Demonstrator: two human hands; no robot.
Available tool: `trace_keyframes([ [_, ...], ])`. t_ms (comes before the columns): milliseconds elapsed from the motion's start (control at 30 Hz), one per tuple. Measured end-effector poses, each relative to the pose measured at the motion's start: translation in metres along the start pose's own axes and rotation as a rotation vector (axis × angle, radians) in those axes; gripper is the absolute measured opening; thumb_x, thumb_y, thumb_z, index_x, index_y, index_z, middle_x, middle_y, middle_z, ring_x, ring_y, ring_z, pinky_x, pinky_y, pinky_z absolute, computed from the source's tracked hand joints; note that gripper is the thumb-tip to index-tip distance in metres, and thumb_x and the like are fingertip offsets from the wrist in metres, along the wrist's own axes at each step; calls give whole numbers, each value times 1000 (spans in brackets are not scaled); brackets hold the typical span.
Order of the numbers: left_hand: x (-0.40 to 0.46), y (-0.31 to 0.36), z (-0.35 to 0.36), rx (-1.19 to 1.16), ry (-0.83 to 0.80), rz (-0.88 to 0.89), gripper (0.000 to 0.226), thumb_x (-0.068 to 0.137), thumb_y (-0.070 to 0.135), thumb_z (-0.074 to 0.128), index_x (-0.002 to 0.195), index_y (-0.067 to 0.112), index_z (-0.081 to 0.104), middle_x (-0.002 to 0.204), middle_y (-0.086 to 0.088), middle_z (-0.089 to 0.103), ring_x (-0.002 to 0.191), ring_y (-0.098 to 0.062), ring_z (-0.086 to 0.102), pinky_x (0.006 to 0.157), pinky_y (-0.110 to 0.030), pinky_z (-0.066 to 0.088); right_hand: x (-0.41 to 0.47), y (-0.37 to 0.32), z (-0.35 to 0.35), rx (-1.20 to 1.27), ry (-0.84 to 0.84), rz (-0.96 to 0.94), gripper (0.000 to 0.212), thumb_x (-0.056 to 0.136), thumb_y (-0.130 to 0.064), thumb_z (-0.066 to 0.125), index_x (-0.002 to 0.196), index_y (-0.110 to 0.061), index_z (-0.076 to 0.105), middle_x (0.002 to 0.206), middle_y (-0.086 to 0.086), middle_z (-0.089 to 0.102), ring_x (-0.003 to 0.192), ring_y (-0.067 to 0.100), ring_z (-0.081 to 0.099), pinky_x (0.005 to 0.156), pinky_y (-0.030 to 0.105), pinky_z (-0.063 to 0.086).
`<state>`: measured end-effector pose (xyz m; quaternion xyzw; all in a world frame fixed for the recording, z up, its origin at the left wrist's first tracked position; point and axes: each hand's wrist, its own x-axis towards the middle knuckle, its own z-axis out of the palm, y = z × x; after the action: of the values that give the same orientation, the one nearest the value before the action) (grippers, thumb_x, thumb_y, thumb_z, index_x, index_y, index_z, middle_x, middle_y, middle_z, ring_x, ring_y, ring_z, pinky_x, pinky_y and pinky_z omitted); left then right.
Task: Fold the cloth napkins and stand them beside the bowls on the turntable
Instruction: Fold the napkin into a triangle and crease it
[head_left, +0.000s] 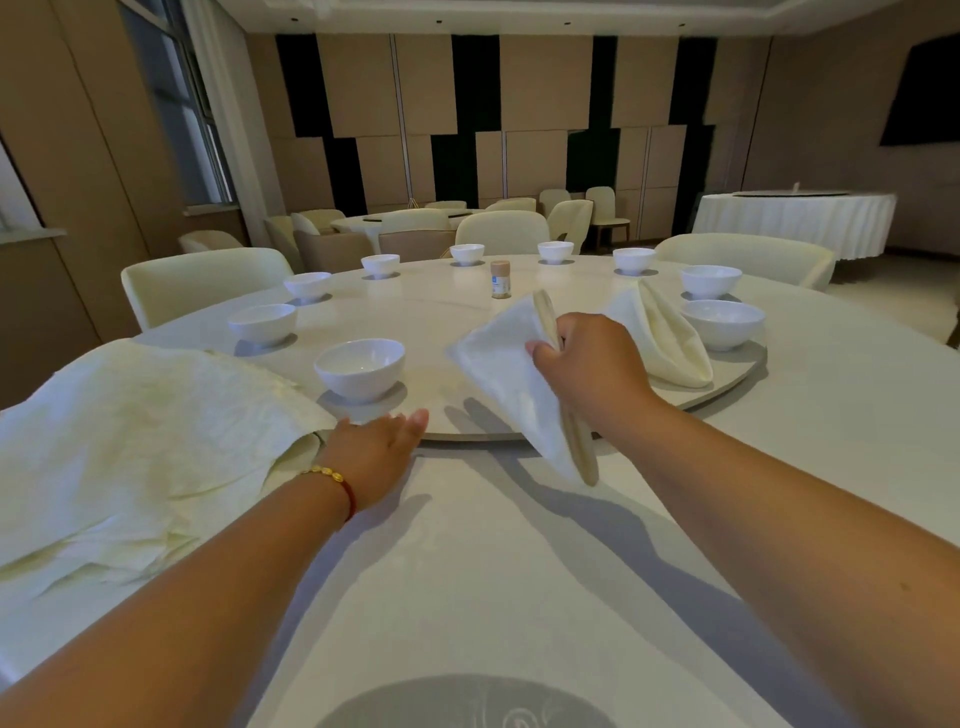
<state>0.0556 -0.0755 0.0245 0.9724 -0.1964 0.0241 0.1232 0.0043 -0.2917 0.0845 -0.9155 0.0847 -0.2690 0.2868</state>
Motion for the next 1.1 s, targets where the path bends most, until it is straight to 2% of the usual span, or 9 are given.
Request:
trace_keyframes([
  [100,10,1,9,148,6,60,79,89,50,-13,142,21,39,136,-5,52,131,-22,43,115,-42,11,23,-4,22,-26,-12,34,37,97,-31,51,65,-17,39,63,-3,41,60,13,42,49,24,24],
  [233,15,-1,14,90,19,63,59,102,40,2,140,22,43,136,-3,53,135,-18,39,117,-43,3,46,-10,53,-86,-28,51,23,99,-30,48,91,-9,56,79,1,51,76,21,51,61,26,34],
  [433,16,10,17,115,78,153,57,102,41,5,118,20,56,116,-4,62,125,-18,48,118,-39,10,78,-14,76,-183,-40,125,20,99,-20,49,109,-5,59,109,11,63,98,27,61,71,27,39],
  [567,18,15,21,155,115,211,62,100,45,4,104,18,60,107,-3,65,116,-18,53,116,-36,17,92,-18,83,-246,-22,157,22,99,-17,49,114,-3,58,113,12,63,102,26,62,72,26,41],
  [767,26,19,18,58,197,136,68,97,54,9,68,16,57,70,-6,60,74,-23,57,74,-35,46,87,-7,99,-126,10,215,20,99,-24,48,97,-7,59,93,8,63,88,26,63,65,28,40],
  [833,31,24,15,-26,232,122,69,98,53,12,72,13,61,72,-7,62,74,-23,57,73,-35,45,81,0,100,-68,12,202,28,97,-38,48,90,-12,53,77,0,53,78,22,57,61,28,37],
  [933,45,35,15,-392,223,122,58,98,55,19,72,15,51,72,0,54,77,-22,53,76,-32,42,71,11,95,-87,-10,206,44,91,-58,48,100,-14,48,83,0,55,77,20,55,62,30,42],
  [1033,61,49,22,-830,136,135,57,93,63,25,121,23,54,112,4,55,116,-22,51,105,-43,40,57,25,86,-148,-39,177,67,89,-65,45,130,-12,38,97,6,63,87,26,63,69,35,52],
  [1100,68,59,27,-944,87,162,67,87,71,25,142,34,36,141,9,43,133,-16,38,113,-46,32,43,38,82,-111,-35,129,75,89,-64,44,141,-14,26,106,8,65,93,28,64,76,39,54],
])
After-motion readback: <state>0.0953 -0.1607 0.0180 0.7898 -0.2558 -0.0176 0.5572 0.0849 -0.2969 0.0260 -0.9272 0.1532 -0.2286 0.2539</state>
